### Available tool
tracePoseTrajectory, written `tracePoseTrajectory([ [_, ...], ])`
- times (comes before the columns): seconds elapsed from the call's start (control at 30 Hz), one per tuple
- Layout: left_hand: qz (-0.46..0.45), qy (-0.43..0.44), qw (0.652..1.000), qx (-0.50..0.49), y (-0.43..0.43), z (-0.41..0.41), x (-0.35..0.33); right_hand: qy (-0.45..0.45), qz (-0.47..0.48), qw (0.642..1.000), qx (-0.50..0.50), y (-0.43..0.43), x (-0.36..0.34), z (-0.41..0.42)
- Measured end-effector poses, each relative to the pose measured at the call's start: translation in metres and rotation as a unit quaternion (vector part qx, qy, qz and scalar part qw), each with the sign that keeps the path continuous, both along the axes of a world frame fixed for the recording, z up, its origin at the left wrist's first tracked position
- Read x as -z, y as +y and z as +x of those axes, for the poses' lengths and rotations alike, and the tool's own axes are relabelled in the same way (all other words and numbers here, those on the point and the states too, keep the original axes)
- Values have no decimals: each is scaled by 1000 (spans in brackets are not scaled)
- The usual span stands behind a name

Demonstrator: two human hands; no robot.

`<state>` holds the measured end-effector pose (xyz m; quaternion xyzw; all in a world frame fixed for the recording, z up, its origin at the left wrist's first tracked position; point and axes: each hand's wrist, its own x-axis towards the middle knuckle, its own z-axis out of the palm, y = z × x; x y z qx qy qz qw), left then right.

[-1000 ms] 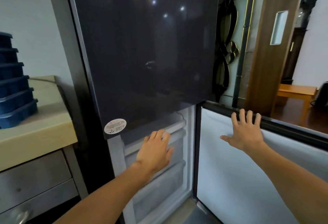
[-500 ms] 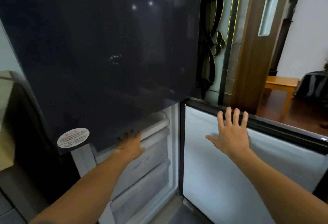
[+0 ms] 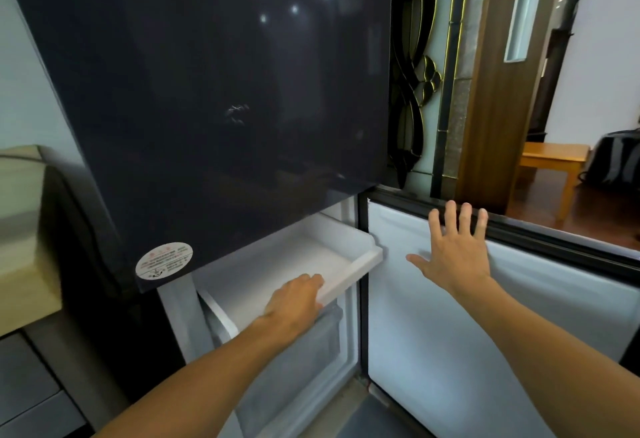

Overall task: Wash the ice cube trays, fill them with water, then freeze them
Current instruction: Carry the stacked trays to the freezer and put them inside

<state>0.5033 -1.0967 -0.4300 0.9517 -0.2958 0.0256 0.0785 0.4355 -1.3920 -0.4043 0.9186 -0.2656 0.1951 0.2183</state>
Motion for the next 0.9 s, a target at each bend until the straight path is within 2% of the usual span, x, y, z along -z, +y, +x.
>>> tracePoseTrajectory([
  [0.17,-20,7,1000,24,-9,-25,3,18,2,1000,-5,3,-3,-5],
  [0.27,-66,28,997,6,-3,-30,-1,33,10,999,-7,5,-11,-7],
  [0.37,-92,8,996,5,10,-38,-9,28,30,999,-24,18,-23,-12],
  [0.47,-111,-36,993,6,30,-46,-26,-4,37,996,-80,48,-34,-17],
  [0.53,-144,-48,988,-7,48,-52,-39,-52,57,984,-161,78,-45,-22],
  [0.63,-185,-81,979,-31,77,-65,-62,-149,124,937,-292,128,-67,-29],
  [0.77,-268,-132,953,-56,122,-89,-100,-258,216,845,-415,198,-107,-38],
  [0.9,-355,-188,911,-94,175,-115,-143,-309,238,762,-517,269,-155,-48],
])
